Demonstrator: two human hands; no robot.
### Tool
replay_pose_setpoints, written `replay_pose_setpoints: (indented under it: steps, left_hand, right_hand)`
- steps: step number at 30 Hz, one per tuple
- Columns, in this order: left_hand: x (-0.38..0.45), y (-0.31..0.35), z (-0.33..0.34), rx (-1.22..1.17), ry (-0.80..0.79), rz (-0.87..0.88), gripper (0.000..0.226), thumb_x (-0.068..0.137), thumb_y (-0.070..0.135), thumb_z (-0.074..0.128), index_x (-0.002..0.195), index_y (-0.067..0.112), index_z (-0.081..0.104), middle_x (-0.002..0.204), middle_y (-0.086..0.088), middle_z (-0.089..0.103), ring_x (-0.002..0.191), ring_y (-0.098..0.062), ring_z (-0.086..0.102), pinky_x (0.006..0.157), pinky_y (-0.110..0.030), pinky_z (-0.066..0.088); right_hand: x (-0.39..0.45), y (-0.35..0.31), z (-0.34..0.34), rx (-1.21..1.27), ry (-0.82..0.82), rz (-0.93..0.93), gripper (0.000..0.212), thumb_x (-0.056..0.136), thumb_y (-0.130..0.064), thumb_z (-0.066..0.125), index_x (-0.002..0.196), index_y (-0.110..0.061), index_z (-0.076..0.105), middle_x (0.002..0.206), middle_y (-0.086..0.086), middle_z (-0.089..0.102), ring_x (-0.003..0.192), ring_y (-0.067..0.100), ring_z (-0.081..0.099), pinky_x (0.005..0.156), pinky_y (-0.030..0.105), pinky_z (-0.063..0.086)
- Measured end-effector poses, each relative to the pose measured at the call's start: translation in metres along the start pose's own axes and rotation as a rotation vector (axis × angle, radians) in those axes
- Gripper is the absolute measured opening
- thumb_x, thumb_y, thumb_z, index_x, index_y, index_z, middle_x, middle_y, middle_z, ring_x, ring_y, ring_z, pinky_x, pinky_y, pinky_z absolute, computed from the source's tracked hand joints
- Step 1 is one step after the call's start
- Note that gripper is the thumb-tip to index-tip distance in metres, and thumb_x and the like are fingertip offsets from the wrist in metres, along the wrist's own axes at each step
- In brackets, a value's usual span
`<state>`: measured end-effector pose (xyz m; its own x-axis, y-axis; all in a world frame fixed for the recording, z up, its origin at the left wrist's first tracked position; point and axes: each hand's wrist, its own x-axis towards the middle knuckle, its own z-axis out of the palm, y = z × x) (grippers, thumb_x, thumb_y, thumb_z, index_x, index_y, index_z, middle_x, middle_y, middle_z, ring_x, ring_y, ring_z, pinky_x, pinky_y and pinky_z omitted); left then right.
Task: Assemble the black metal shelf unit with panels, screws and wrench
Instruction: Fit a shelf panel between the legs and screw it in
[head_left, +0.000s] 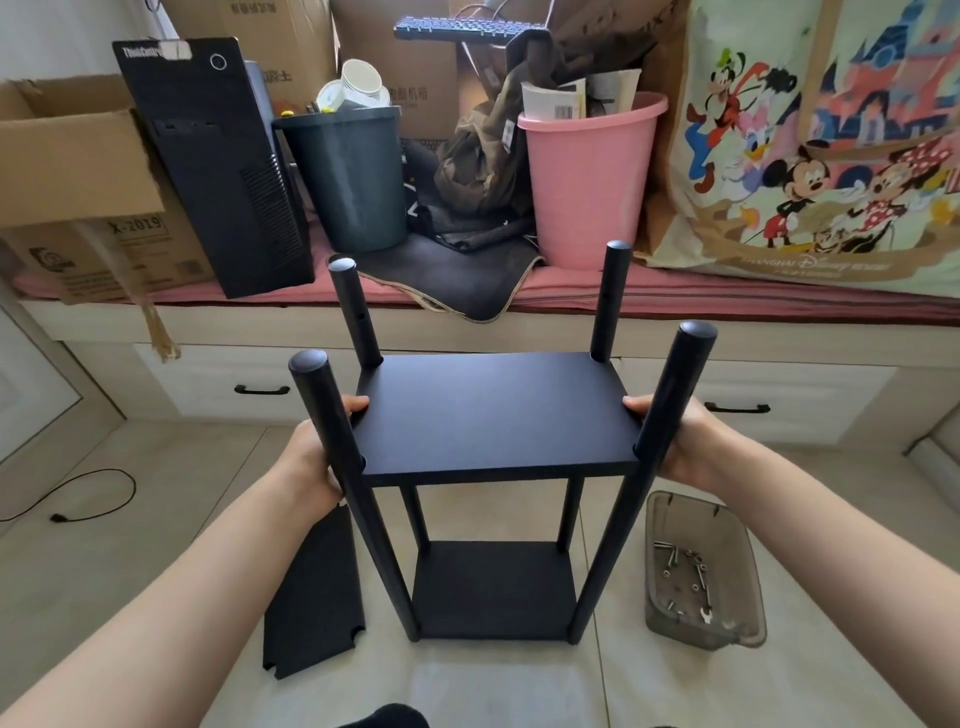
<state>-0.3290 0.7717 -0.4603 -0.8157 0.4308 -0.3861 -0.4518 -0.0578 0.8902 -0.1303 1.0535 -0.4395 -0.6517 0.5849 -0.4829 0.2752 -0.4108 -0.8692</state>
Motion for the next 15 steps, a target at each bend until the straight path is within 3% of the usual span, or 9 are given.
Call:
replay_pose_setpoints:
  steps: [5,15]
  left_hand:
    - [0.005,-0.012,-0.004,0.009,-0.013,-0.021,0.021,0.093,0.031,0.064,0.103,0.013,0.064,0.09,-0.006,0.066,0.077,-0.023,0.065,0.065,-0.033,0.049]
    - [0.014,-0.032,-0.009,0.007,0.028,-0.046,0.022,0.094,0.029,0.064,0.103,0.009,0.064,0.094,-0.008,0.065,0.081,-0.025,0.064,0.065,-0.035,0.049]
  right_hand:
    - [0.002,0.007,0.001,-0.027,0.005,0.024,0.019,0.099,-0.015,0.051,0.084,-0.006,0.055,0.081,0.011,0.058,0.07,0.024,0.059,0.064,0.035,0.046]
    - [0.012,0.023,0.001,-0.041,0.009,0.069,0.012,0.1,-0.013,0.05,0.094,-0.003,0.053,0.082,0.012,0.055,0.069,0.025,0.056,0.061,0.033,0.044]
